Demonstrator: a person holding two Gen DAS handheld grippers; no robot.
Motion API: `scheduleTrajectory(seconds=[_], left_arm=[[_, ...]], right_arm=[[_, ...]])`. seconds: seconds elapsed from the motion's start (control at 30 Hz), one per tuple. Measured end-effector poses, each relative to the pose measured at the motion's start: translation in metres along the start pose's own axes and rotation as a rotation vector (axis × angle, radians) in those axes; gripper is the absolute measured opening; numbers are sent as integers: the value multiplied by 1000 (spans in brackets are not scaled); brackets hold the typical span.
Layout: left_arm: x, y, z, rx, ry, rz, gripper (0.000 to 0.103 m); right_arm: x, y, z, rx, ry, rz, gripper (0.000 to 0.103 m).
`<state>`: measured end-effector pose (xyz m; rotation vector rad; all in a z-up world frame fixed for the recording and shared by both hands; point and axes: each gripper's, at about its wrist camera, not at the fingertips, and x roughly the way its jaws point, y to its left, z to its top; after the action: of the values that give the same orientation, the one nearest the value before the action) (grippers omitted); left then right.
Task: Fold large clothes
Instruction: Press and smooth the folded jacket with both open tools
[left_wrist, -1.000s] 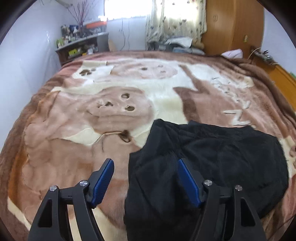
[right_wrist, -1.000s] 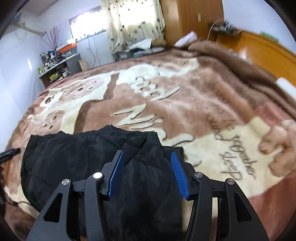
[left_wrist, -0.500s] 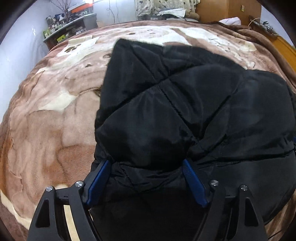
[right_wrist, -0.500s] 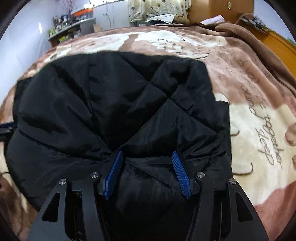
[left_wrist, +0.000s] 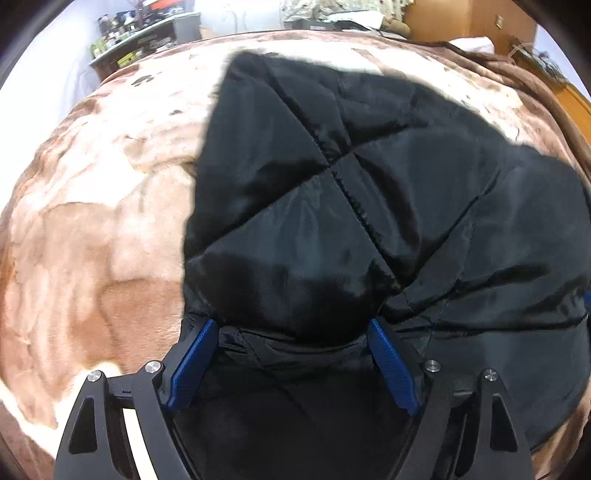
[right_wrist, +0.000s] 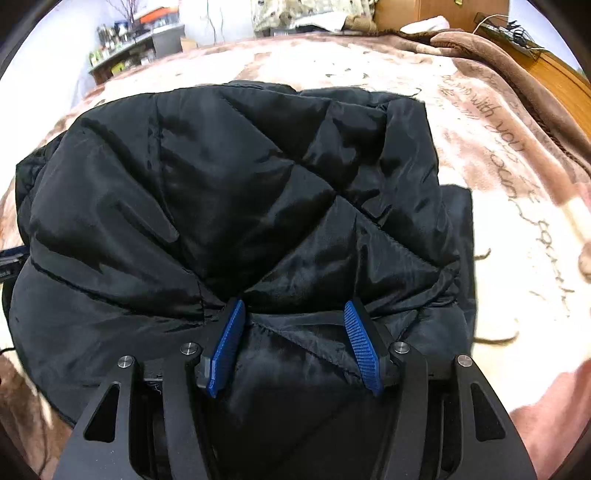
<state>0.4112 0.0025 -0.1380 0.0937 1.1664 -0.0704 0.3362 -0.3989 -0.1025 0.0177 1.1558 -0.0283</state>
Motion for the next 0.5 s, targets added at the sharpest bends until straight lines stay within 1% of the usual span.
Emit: scheduleTrajectory(seconds=[0.03,0.07,0.13,0.17,0.2,0.27,0.3,0.4,0.43,0.5], left_arm=[[-8,-1,3,9,-3,10,83],[-17,-2,4,12,-22,10,81],[-40,-3,9,-6,-91,-40,81],[-48,-7,13,-16,-118,-53,81],[-53,-10,16,-21,-131,-69,81],[-54,-19,23,-22,-129,-109,81],[-48,-29,27,-6,-108,-120,81],[-27,-48,32,40,-81,-63,83],[-24,-50,32,38,-77,-57,85],[-12,-50,34,31,-69,-60,87]], right_arm=[[-9,1,4,8,-12,-2,56],[-26,2,11,30,-60,35,56],[-48,10,21,49,-145,119,56],[-55,21,28,32,-172,143,56],[-56,34,36,9,-182,156,56],[-45,57,47,-23,-173,171,56],[-35,65,53,-35,-152,169,56],[-4,77,59,-30,-101,138,56],[4,76,60,-23,-83,134,56],[19,73,62,-12,-54,142,56]])
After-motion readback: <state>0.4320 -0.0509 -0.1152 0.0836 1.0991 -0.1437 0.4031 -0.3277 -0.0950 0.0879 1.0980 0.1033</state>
